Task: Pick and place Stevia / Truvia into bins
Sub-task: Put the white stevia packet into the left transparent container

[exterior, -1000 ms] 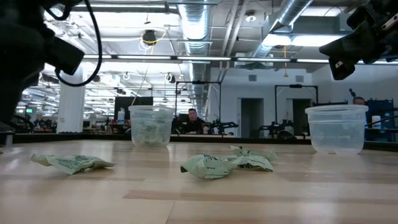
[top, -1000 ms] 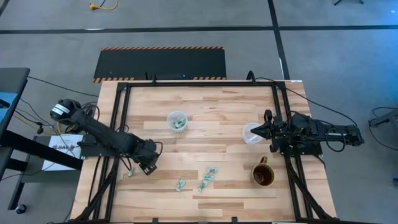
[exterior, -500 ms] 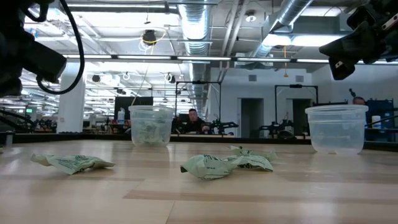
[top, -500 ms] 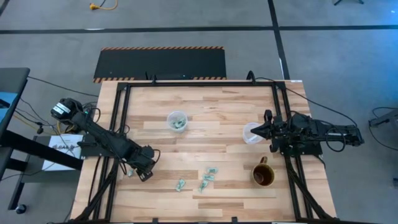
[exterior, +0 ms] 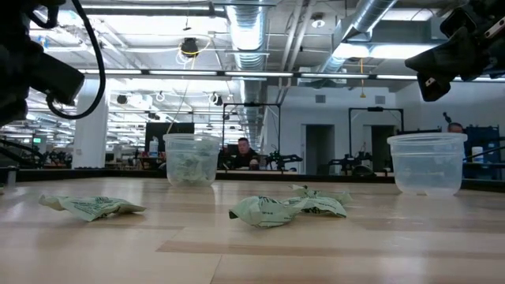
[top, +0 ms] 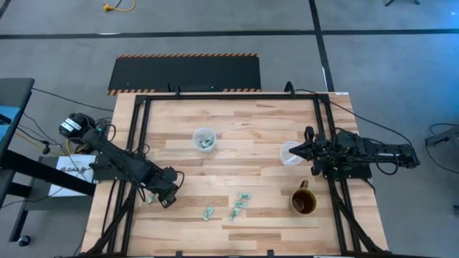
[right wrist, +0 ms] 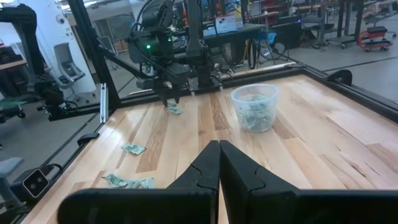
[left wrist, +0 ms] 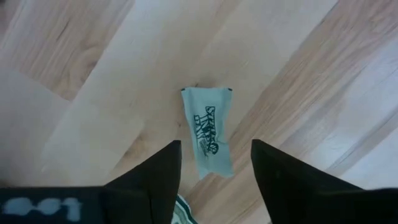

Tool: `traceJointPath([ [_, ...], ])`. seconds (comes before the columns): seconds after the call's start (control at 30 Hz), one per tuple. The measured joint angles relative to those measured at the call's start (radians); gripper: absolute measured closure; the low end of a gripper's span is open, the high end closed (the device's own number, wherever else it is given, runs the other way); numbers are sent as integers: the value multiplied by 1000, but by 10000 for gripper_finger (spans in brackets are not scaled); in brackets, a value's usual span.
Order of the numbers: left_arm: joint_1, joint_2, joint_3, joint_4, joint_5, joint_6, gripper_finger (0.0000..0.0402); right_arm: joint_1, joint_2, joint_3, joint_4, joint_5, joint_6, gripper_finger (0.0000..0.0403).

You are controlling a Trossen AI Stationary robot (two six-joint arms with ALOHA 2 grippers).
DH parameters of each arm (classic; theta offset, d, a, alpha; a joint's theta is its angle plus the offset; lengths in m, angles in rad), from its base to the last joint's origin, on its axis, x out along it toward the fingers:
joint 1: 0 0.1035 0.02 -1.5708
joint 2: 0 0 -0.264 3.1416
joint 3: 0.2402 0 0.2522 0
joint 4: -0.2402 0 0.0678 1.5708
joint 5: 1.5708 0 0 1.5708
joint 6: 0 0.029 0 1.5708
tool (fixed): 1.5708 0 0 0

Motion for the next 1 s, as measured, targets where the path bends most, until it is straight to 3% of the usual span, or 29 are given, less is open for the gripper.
traceJointPath([
  [0.37,0,-2,-123,185,50,-48,198,0,0,0,0,0,0,403],
  [0.6,-1,-3,-133,152,30,-37,200,0,0,0,0,0,0,403],
  [1.0,-1,-1,-135,89,-20,-39,268,0,0,0,0,0,0,403],
])
